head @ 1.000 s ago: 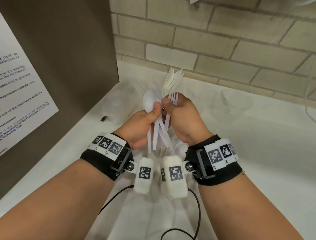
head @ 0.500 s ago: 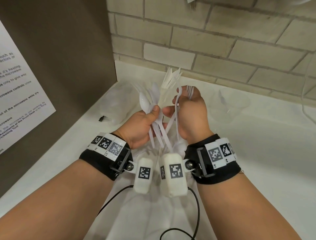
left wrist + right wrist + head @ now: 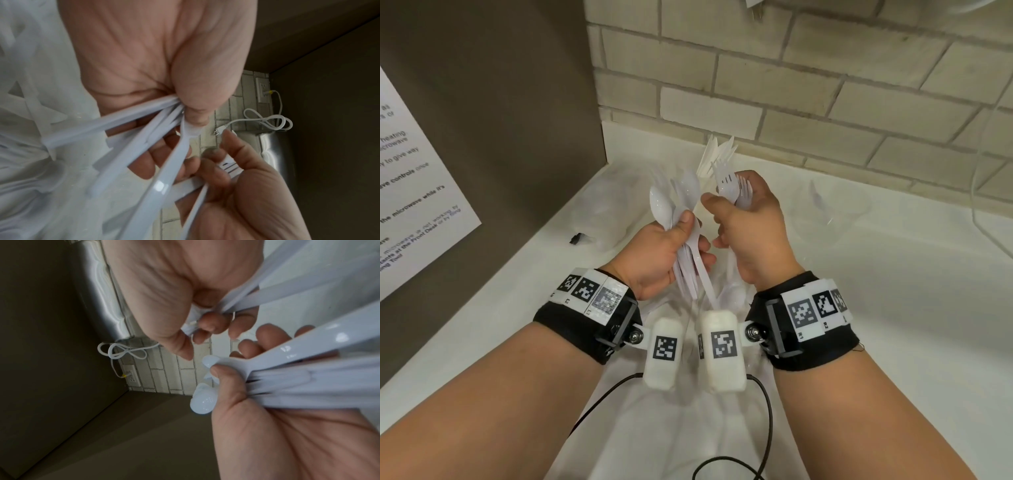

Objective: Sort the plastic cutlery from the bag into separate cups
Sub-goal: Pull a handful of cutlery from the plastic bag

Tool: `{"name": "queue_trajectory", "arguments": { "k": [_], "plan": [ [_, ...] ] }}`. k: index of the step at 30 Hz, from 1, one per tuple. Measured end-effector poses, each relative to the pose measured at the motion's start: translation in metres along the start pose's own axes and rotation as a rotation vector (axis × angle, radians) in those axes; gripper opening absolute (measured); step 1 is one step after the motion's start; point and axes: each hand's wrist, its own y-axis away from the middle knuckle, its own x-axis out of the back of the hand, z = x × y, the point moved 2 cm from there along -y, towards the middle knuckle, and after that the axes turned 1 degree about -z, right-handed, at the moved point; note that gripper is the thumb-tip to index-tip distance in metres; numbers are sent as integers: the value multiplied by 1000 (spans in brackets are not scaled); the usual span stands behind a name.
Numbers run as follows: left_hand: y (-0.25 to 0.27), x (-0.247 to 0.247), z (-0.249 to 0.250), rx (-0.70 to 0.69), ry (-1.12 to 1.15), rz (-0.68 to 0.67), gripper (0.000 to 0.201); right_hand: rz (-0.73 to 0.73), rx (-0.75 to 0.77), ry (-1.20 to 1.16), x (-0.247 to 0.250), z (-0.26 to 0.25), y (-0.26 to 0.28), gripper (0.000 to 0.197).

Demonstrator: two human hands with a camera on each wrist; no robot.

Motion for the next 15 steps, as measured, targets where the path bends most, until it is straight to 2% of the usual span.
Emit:
{"name": "queue_trajectory", "arguments": {
  "k": [3,4,7,8,13,15],
  "plan": [
    [1,0,0,-5,-13,-8,28,52,-6,76,2,0,1,29],
    [1,0,0,-8,-17,-13,27,64,14,99,1,-1,1,27],
    [1,0,-2,-25,-16,-32,24,47,75,172,-1,-3,-2,4],
    [1,0,-2,-30,-20,-33,23,33,94,208,-2,-4,-2,3],
    [1,0,-2,-80,-172,-5,23,7,196,491,-5,-9,-5,22],
    [2,-2,-1,-104,-202,-22,23,-2,198,556,-7,-7,-7,23]
  ]
}}
